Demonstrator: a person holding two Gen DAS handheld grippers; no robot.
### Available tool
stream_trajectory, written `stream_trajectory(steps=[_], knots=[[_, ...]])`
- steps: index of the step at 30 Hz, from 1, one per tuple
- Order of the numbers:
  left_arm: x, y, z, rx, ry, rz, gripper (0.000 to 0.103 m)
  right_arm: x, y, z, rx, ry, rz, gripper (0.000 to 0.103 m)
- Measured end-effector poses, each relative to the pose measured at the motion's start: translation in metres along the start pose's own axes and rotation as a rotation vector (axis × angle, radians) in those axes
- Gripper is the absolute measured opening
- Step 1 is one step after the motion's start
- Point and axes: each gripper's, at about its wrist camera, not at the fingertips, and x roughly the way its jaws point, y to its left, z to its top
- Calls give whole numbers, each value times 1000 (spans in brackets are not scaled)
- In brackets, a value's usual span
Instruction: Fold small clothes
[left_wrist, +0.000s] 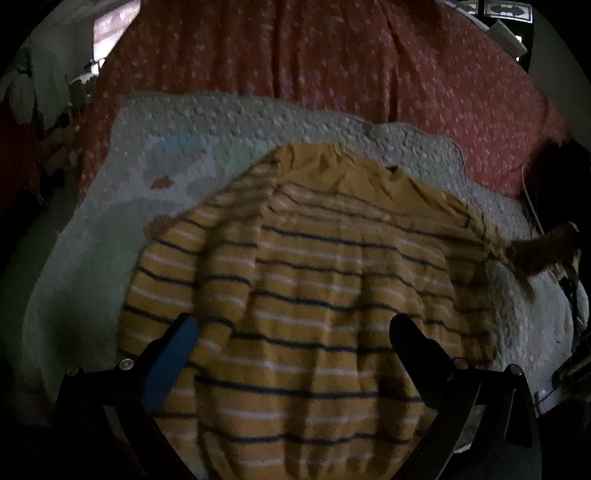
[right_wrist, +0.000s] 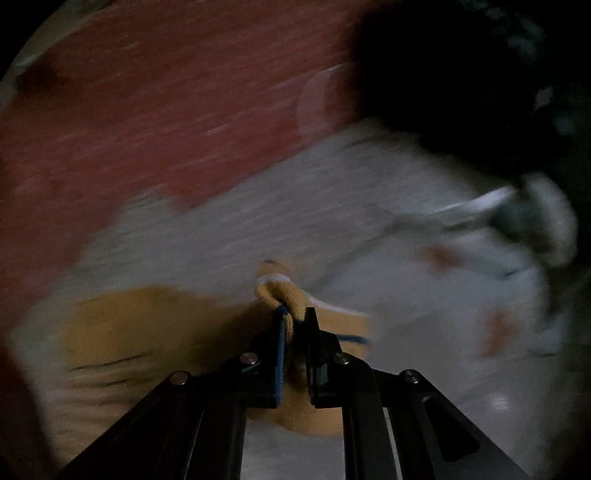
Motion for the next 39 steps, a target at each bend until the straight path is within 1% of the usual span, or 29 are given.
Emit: stream_trajectory(steps=[1, 2, 3, 5, 6, 7, 10, 12, 14, 15, 17, 18, 19, 20, 21, 23, 25, 26, 27, 28, 29, 31, 32, 33, 34, 35, 36, 38, 39], knots=[[-1, 3, 2, -7, -5, 1, 103, 9, 32, -9, -21, 36, 102, 9], [-1, 8, 5, -22, -8, 0, 103, 16, 52, -14, -37, 60, 158, 9], [-1, 14, 8, -41, -7, -4, 103, 27, 88, -25, -66, 103, 235, 9], [0, 26, 12, -77, -3, -9, 103, 51, 156, -48, -122, 178, 347, 9], [0, 33, 13, -96, -1, -11, 103, 61, 182, -58, -142, 205, 378, 9], [0, 39, 14, -113, 1, -13, 103, 75, 216, -70, -175, 234, 411, 9], [0, 51, 16, -142, 1, -10, 103, 118, 296, -100, -202, 307, 492, 9], [2, 60, 17, -165, 10, -21, 103, 143, 338, -121, -215, 345, 513, 10], [5, 68, 18, -193, 26, -35, 103, 165, 367, -135, -237, 372, 509, 10], [6, 71, 18, -206, 31, -39, 103, 172, 380, -146, -241, 385, 511, 13], [9, 77, 17, -228, 41, -50, 103, 189, 393, -157, -234, 410, 511, 17], [9, 79, 17, -236, 44, -54, 103, 195, 394, -160, -232, 430, 516, 30], [10, 81, 17, -239, 47, -54, 103, 203, 397, -162, -232, 460, 523, 50], [11, 82, 16, -241, 51, -52, 103, 207, 400, -165, -234, 495, 525, 55], [13, 82, 16, -244, 57, -51, 103, 210, 399, -157, -237, 491, 526, 56], [15, 83, 16, -252, 68, -59, 103, 199, 399, -148, -244, 445, 562, 56], [14, 84, 17, -263, 68, -72, 103, 170, 387, -134, -259, 383, 601, 56], [14, 83, 18, -265, 66, -75, 103, 151, 377, -128, -279, 338, 612, 57], [13, 82, 19, -263, 62, -77, 103, 131, 362, -121, -307, 286, 599, 63], [12, 80, 20, -259, 59, -77, 103, 112, 341, -115, -338, 228, 563, 72], [12, 78, 22, -255, 60, -79, 103, 102, 325, -110, -354, 189, 525, 75], [16, 69, 30, -235, 70, -101, 103, 85, 272, -104, -364, 106, 408, 77], [18, 63, 36, -220, 77, -106, 103, 84, 251, -102, -358, 93, 360, 77], [23, 54, 44, -199, 83, -113, 103, 87, 220, -99, -336, 91, 296, 77], [28, 49, 49, -186, 87, -120, 103, 93, 193, -98, -299, 102, 252, 78], [37, 40, 57, -160, 99, -130, 103, 98, 171, -95, -258, 114, 230, 78], [50, 31, 66, -129, 117, -128, 103, 106, 145, -95, -193, 126, 213, 78], [82, 16, 83, -74, 157, -108, 103, 121, 109, -96, -95, 140, 215, 78], [99, 13, 91, -60, 185, -104, 102, 127, 99, -95, -69, 143, 225, 78]])
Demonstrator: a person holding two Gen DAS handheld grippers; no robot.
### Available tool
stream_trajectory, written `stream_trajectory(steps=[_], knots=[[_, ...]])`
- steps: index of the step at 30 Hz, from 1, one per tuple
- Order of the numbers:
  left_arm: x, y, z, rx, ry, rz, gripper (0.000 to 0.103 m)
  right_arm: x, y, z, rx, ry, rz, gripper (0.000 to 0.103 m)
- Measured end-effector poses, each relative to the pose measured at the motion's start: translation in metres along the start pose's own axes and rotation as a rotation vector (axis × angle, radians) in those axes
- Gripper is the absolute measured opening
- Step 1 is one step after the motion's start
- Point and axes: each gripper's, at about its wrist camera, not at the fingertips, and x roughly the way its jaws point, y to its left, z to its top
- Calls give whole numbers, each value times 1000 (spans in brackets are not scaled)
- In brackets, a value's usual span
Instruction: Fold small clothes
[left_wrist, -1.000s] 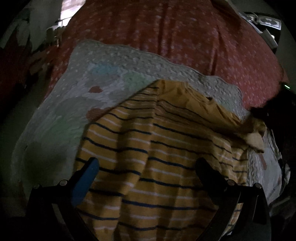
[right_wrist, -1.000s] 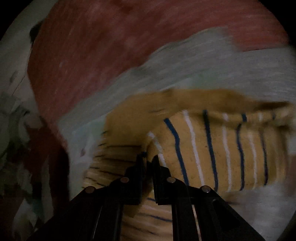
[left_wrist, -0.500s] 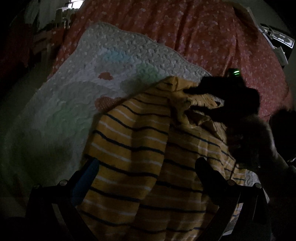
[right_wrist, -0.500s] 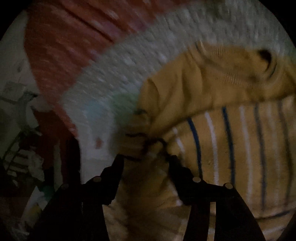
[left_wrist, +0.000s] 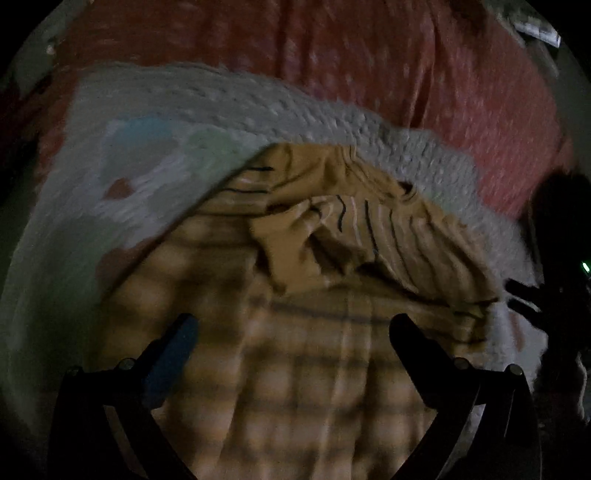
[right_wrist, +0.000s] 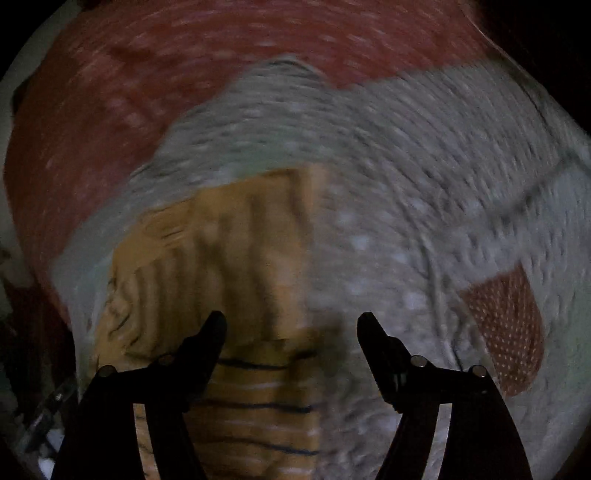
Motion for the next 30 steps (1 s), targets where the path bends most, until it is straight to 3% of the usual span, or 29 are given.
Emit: stream_trajectory(steps=[4, 6, 8, 9, 13, 15, 17, 20, 21, 22, 23, 27, 30], knots=[[65, 3, 40, -25, 139, 27, 82, 19, -6, 9, 38, -30, 89, 79], [88, 8, 51, -36, 183, 100, 61, 32, 8, 17, 22, -30, 140, 78], [100, 13, 53, -40, 201, 152, 55, 52, 31, 24, -45, 31, 155, 48], [102, 12, 54, -36, 195, 161, 55, 61, 41, 29, -82, 59, 109, 15], [106, 2, 61, 20, 186, 227, 51, 55, 47, 46, -111, -17, 41, 13], [112, -1, 67, 16, 186, 253, 51, 54, 49, 52, -143, -59, -43, 14], [116, -4, 70, 2, 180, 278, 52, 57, 55, 46, -204, -69, -95, 19], [110, -15, 68, 25, 166, 298, 52, 43, 58, 36, -197, -73, -37, 33], [101, -19, 64, 29, 160, 282, 52, 34, 55, 31, -191, -71, -19, 47], [90, -22, 59, 27, 147, 259, 52, 23, 52, 23, -181, -65, 6, 58], [76, -23, 52, 25, 133, 232, 52, 10, 47, 8, -166, -42, 50, 60], [13, -21, 1, 36, 75, 138, 54, -9, 35, -55, -118, 105, 171, 60], [-22, -9, -42, 25, 53, 113, 57, -17, 29, -120, -139, 204, 146, 60]])
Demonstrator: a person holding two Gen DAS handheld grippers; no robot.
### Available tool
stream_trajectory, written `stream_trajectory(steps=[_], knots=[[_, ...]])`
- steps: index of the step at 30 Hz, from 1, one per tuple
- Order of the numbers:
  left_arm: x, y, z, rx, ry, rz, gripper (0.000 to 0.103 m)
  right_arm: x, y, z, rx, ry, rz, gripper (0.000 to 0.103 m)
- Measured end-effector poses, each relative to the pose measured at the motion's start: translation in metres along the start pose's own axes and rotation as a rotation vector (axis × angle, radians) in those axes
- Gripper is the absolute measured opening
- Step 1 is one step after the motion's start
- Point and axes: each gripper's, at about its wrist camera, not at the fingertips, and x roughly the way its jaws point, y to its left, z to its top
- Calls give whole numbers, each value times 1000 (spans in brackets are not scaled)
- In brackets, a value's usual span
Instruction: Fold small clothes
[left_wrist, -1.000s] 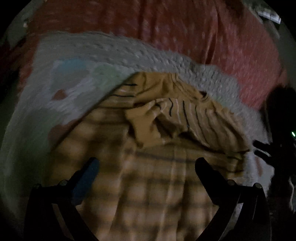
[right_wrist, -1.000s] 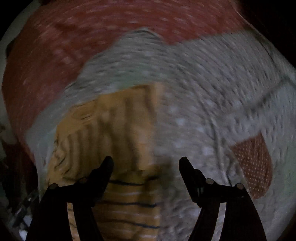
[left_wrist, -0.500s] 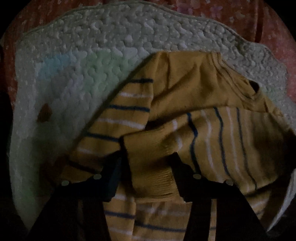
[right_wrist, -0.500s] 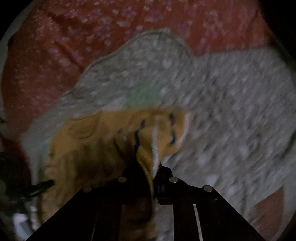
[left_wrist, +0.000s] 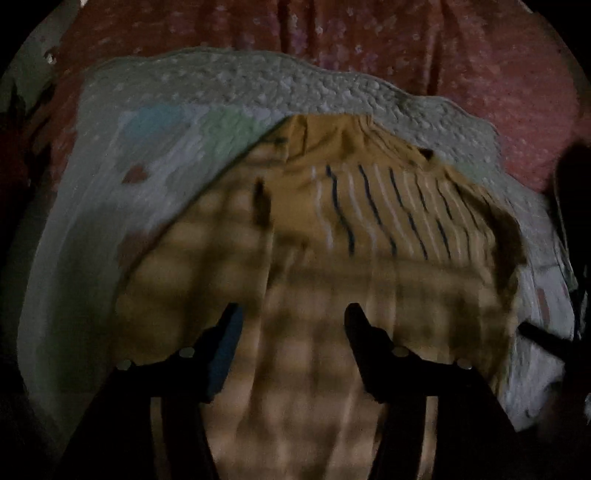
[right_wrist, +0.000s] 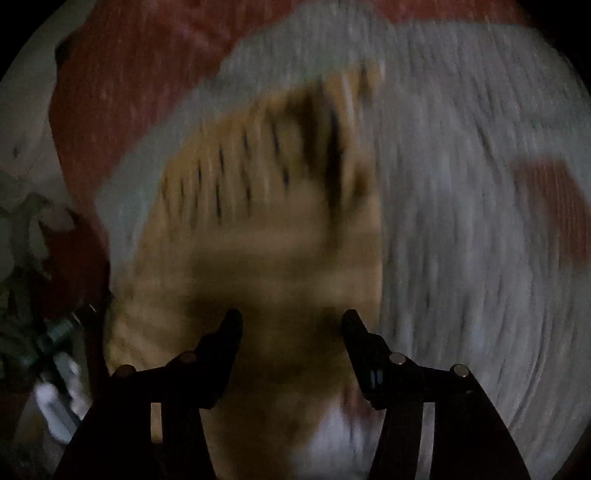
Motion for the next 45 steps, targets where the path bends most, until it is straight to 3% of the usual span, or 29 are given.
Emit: stream_trajectory(steps=[3, 6, 8, 9, 10, 12, 16, 19, 22, 24, 25, 28, 32, 34, 38, 40, 44, 45], knots=[[-19, 14, -36, -33, -8, -12, 57, 7, 3, -49, 17, 57, -26, 60], [-29, 38, -52, -110, -31, -37, 57, 18, 11, -79, 9, 95, -75, 60], [-43, 50, -58, -149, -62, -29, 57, 22, 16, -91, -8, 114, -11, 56], [-48, 55, -59, -160, -75, -16, 57, 24, 20, -93, -16, 126, 36, 24], [-52, 60, -59, -171, -84, -3, 57, 20, 20, -92, -16, 122, 50, 13], [-68, 73, -61, -206, -107, 13, 57, 8, 14, -85, 6, 89, 52, 12], [-100, 97, -63, -264, -166, 36, 58, -39, -8, -77, -15, 2, -122, 11], [-111, 115, -62, -307, -197, 51, 64, -55, -28, -70, 8, -14, -215, 14], [-107, 133, -61, -357, -193, 43, 65, -61, -18, -70, -38, 15, -249, 22], [-99, 142, -61, -380, -184, 43, 65, -70, 5, -75, -106, 2, -273, 24], [-95, 146, -61, -386, -181, 48, 65, -70, 22, -73, -142, -13, -276, 29], [-79, 160, -57, -409, -172, 64, 65, -75, 81, -74, -279, -28, -166, 41], [-67, 187, -58, -462, -189, 82, 65, -30, 170, -78, -438, 155, 127, 42], [-65, 199, -63, -481, -207, 99, 65, 1, 203, -82, -460, 239, 198, 42], [-58, 218, -75, -492, -220, 115, 65, 59, 252, -90, -496, 300, 207, 43], [-52, 229, -78, -513, -205, 87, 65, 82, 264, -95, -487, 332, 203, 51], [-46, 244, -80, -548, -197, 27, 65, 116, 274, -103, -426, 376, 209, 51], [-46, 246, -80, -552, -199, 16, 65, 120, 278, -105, -438, 377, 195, 47]])
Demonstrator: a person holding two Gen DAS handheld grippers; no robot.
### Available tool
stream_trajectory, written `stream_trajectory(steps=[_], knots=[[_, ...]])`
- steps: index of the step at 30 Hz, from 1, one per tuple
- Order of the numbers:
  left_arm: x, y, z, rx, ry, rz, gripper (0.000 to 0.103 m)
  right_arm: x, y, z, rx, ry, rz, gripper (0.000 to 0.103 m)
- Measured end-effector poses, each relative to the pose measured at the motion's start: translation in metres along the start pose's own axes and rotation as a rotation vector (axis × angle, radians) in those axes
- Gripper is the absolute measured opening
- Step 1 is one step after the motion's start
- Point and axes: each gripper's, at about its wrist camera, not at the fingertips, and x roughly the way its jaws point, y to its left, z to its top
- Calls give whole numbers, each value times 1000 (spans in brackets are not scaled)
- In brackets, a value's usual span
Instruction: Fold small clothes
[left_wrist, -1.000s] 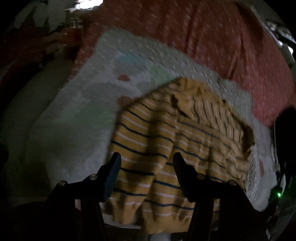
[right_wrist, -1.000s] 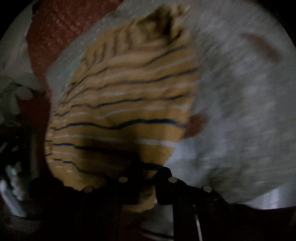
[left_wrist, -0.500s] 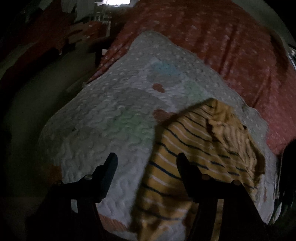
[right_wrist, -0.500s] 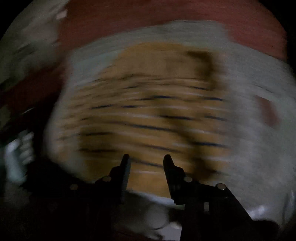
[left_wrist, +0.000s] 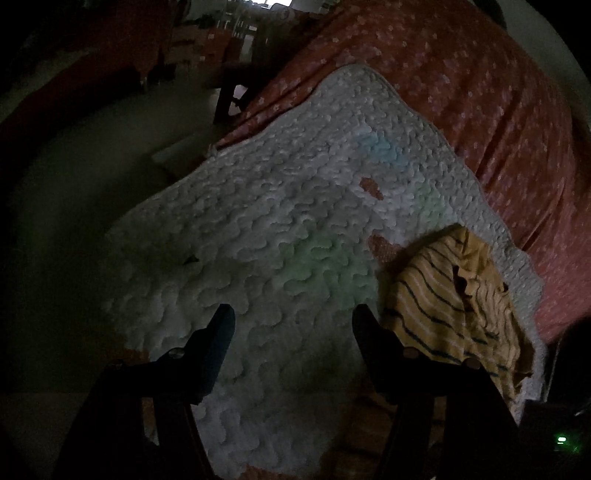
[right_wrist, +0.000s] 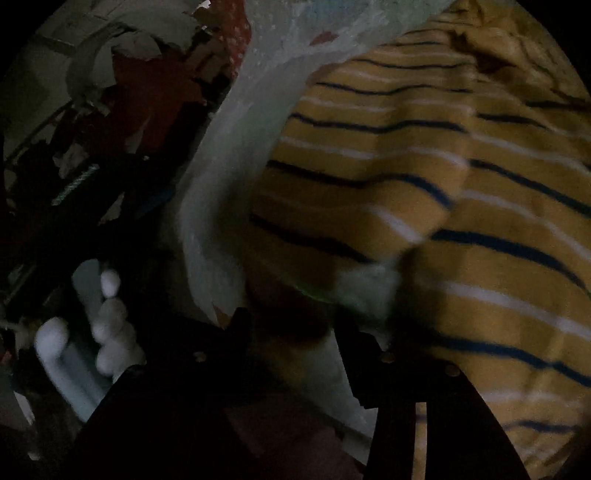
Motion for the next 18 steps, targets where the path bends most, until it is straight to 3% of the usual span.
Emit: stream_trajectory(steps=[1, 2, 4, 8, 11, 13, 16, 18], knots=[[1, 2, 1, -5, 2, -8, 65, 3, 4, 3, -26, 21, -31, 17], [1, 3, 2, -9, 3, -12, 65, 4, 11, 8, -79, 60, -93, 9], [2, 7, 3, -21, 6, -23, 65, -7, 28, 20, -196, 72, -208, 9], [3, 15, 7, -58, 10, -53, 65, -82, 87, 81, -469, -43, -374, 9], [5, 14, 8, -72, 20, -71, 65, -137, 139, 129, -577, -180, -419, 9], [8, 11, 7, -64, 30, -78, 65, -170, 172, 152, -630, -260, -402, 9], [10, 1, 5, -32, 34, -77, 65, -197, 184, 166, -688, -288, -435, 9], [10, -5, 4, -14, 34, -74, 65, -207, 157, 168, -679, -235, -489, 9]])
